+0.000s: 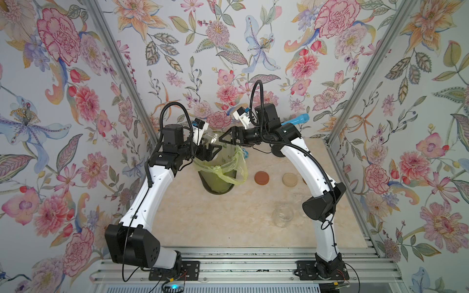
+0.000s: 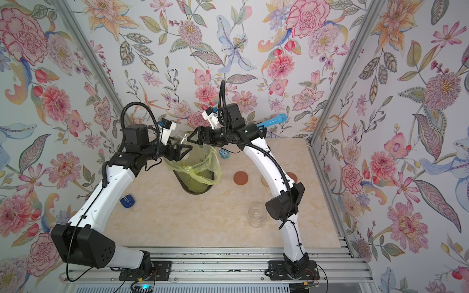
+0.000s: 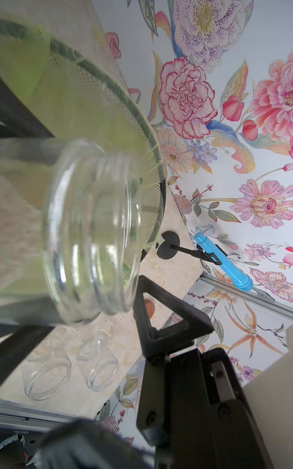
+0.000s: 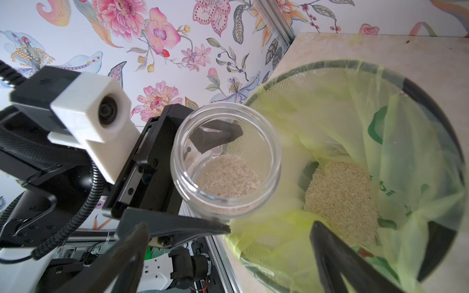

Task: Empty moldy rice from jars
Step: Pour the moldy rice from the jar into the trash bin.

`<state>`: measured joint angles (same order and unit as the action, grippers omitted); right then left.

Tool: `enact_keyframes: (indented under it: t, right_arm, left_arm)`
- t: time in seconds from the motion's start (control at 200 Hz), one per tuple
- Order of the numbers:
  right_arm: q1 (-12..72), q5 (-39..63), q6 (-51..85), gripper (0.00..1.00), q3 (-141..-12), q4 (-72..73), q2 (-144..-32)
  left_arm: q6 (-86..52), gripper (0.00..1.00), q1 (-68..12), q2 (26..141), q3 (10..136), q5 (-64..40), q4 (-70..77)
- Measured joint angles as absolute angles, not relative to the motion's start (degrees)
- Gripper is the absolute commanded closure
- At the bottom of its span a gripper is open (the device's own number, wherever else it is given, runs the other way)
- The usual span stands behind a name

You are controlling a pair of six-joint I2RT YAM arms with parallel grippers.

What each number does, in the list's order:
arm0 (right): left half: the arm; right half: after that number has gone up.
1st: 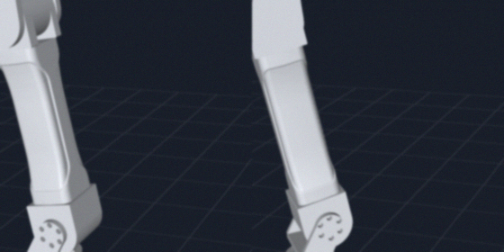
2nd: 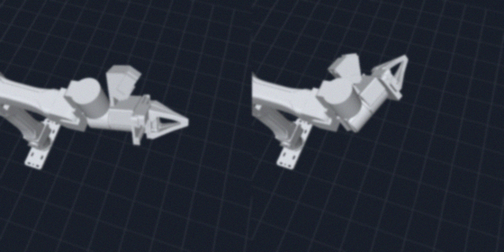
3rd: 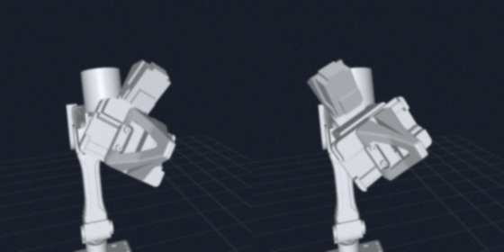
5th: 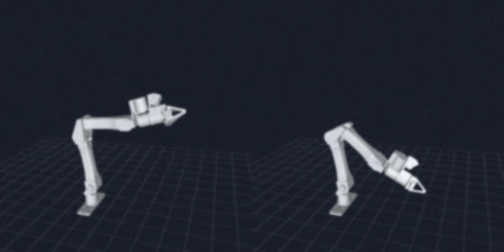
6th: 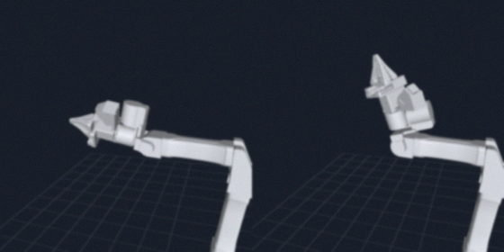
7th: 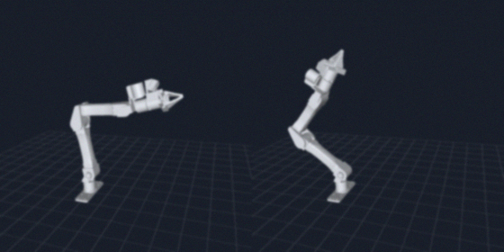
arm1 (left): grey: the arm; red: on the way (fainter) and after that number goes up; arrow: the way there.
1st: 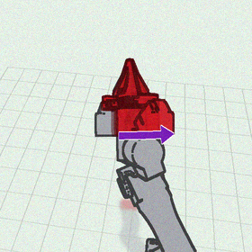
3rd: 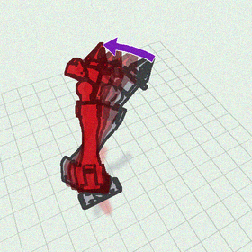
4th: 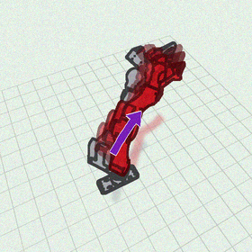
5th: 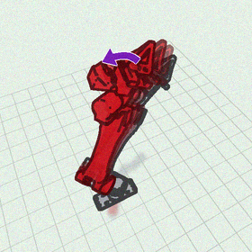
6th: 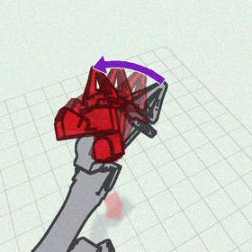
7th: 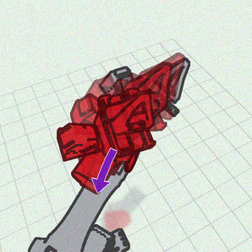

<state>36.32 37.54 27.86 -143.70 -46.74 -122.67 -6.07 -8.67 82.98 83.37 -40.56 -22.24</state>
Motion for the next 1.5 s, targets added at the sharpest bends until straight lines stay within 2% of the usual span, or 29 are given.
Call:
enact_keyframes:
  t: [0.866,1.011,1.111,1.186,1.281,1.326,1.366,1.406,1.501]
  right_arm:
    - [40.16,34.65,32.01,0.0,-148.81,-42.54,-128.86]
    - [40.16,34.09,31.99,0.08,-148.81,-42.26,-129.47]
    - [40.14,34.04,32.01,0.16,-148.83,-42.02,-129.78]
    - [40.14,34.13,32.01,0.3,-148.83,-41.91,-129.93]
    - [40.16,34.59,31.81,0.58,-148.83,-41.71,-130.1]
    - [40.16,34.94,31.77,0.75,-148.83,-41.74,-130.1]
    - [40.18,35.35,31.53,0.9,-148.83,-41.74,-130.1]
    - [40.27,35.55,31.31,0.99,-148.83,-41.74,-130.1]
    - [40.49,35.79,30.48,1.0,-148.81,-41.58,-130.08]
  left_arm:
    - [-6.48,1.0,-10.68,83.07,83.37,-38.83,-22.85]
    - [-6.46,1.0,-11.77,83.05,83.37,-38.35,-22.92]
    - [-6.44,1.0,-12.32,83.05,83.24,-37.63,-22.92]
    - [-6.44,1.0,-12.4,82.91,82.85,-37.17,-22.63]
    - [-6.44,1.0,-12.45,82.3,81.97,-36.6,-22.0]
    - [-6.44,1.0,-12.53,81.76,81.25,-36.23,-21.45]
    - [-6.46,0.9,-12.6,81.19,80.55,-35.75,-20.88]
    - [-6.46,0.79,-12.73,80.49,79.75,-35.29,-20.25]
    - [-6.46,0.48,-12.78,78.83,78.04,-34.15,-19.11]
